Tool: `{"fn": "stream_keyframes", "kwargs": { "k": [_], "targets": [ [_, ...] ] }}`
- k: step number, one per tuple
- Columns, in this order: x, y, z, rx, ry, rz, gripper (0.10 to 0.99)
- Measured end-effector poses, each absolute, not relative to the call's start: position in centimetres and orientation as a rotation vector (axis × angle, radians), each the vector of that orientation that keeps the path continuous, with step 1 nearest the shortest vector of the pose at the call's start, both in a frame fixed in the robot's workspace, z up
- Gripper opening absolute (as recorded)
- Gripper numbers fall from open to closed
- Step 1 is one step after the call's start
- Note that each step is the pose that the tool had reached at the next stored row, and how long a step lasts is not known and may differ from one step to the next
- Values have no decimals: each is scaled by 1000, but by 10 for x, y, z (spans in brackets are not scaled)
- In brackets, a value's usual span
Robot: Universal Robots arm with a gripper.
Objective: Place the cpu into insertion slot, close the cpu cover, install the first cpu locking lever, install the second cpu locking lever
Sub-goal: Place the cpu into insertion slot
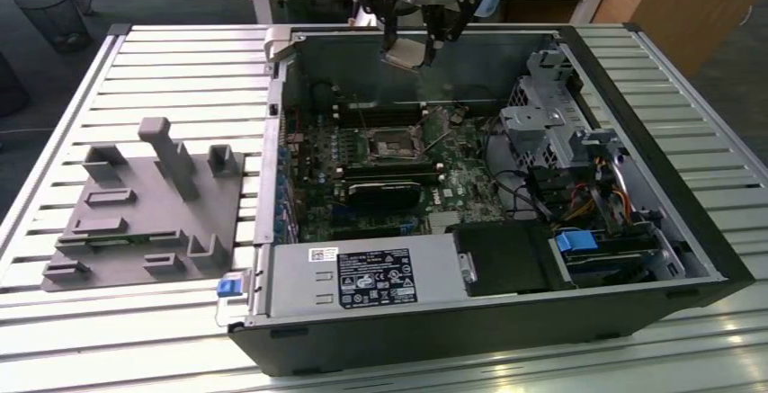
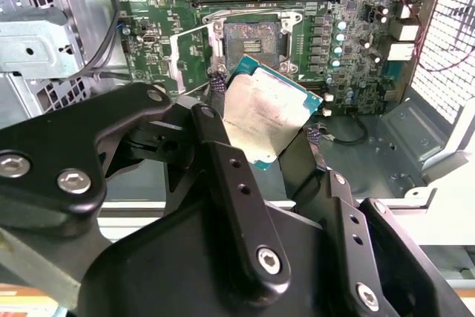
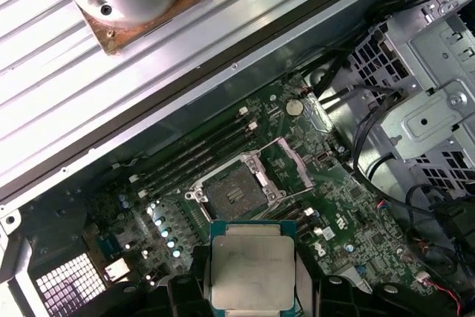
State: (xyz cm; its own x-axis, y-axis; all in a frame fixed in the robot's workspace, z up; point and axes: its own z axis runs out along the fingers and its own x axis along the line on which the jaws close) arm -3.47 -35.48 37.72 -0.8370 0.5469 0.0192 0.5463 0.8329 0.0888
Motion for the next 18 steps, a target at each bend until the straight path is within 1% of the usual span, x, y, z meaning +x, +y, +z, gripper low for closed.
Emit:
{"fn": "stream_keyframes", "kwargs": {
  "k": [18],
  "targets": [
    [-35, -355, 377, 985, 2969, 142, 541]
  ]
}}
